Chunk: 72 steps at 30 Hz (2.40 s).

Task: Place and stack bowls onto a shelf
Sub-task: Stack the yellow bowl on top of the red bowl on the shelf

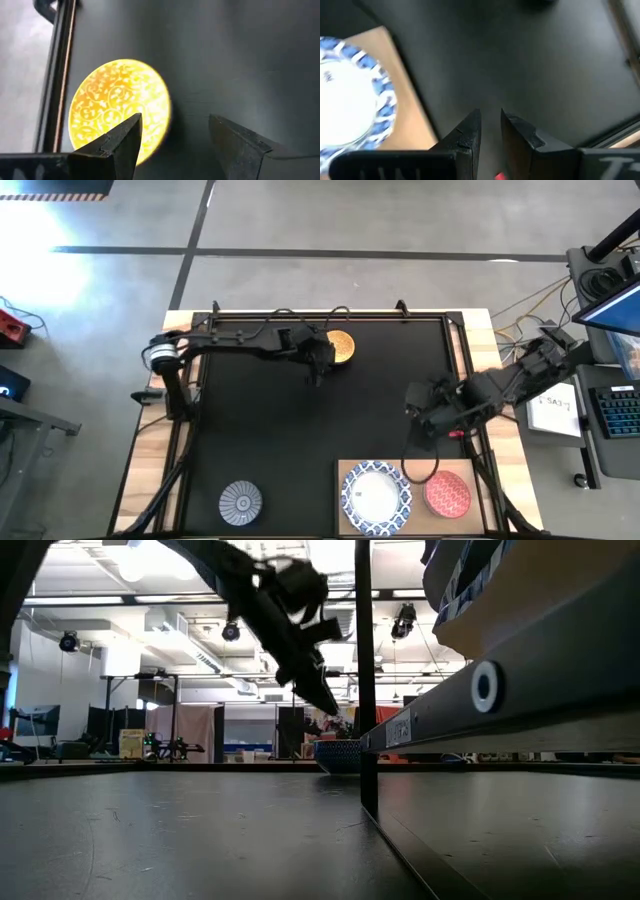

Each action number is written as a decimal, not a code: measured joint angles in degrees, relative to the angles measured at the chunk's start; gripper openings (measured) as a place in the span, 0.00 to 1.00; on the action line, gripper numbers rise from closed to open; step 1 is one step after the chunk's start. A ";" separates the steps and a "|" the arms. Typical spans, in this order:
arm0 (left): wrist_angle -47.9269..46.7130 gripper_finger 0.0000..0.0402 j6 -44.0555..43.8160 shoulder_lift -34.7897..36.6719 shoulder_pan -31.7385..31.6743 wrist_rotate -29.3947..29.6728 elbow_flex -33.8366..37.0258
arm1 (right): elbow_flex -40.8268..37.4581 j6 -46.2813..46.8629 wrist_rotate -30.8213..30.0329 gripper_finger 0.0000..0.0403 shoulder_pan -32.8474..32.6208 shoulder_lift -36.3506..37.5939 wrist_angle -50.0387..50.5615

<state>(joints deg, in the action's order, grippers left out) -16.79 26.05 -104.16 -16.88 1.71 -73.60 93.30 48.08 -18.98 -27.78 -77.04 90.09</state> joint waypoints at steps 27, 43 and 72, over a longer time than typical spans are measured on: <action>-1.84 0.53 4.95 -6.73 -4.88 -5.25 -4.92 | -1.10 -5.37 -6.52 0.16 5.87 4.51 -0.10; -3.37 0.53 2.96 -7.29 -4.88 -6.95 -2.95 | -1.10 -8.29 -6.50 0.16 5.87 4.53 -0.12; -8.88 0.02 0.55 -12.70 -5.03 -9.02 -10.05 | -1.12 -5.58 -6.58 0.16 5.85 4.42 -0.53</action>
<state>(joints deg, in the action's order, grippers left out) -25.66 26.61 -116.86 -21.91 -7.31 -83.65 92.18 42.50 -25.56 -21.93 -72.62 89.56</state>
